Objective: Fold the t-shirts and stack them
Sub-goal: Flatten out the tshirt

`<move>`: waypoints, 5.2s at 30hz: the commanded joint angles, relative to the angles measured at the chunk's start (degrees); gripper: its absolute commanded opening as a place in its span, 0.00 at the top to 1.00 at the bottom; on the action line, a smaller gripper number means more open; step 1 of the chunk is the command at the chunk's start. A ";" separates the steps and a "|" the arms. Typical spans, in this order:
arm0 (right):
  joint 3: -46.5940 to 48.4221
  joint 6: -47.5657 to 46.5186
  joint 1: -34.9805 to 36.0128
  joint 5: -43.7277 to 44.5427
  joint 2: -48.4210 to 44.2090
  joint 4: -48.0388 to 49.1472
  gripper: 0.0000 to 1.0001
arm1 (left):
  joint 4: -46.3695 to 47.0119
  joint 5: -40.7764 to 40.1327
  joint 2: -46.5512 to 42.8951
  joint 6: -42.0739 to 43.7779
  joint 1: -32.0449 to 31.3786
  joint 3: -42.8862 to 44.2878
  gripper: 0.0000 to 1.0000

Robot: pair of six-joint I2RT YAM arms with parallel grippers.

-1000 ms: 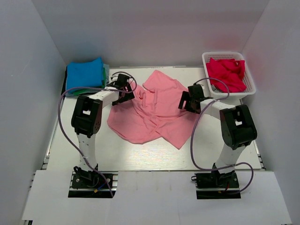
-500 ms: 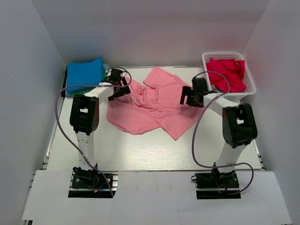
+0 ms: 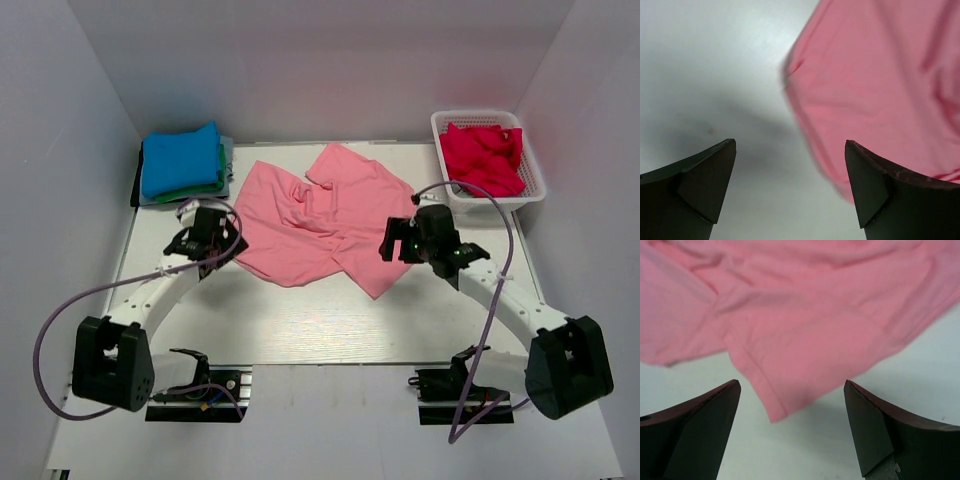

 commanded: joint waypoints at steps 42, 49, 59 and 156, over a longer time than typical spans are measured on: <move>-2.42 10.78 19.94 21.58 13.94 -6.57 1.00 | 9.22 0.01 16.78 -5.96 0.11 -0.98 1.00; 0.12 9.29 19.76 26.94 1.92 -9.56 1.00 | 10.54 1.15 8.36 -3.85 -1.03 0.52 1.00; 6.19 6.30 19.67 31.85 -15.15 -19.75 1.00 | 6.32 1.67 -14.12 -3.32 -1.03 -2.82 1.00; 3.73 7.43 12.03 34.50 -11.99 -20.46 1.00 | -11.95 8.53 -13.51 -5.60 -0.94 -2.31 1.00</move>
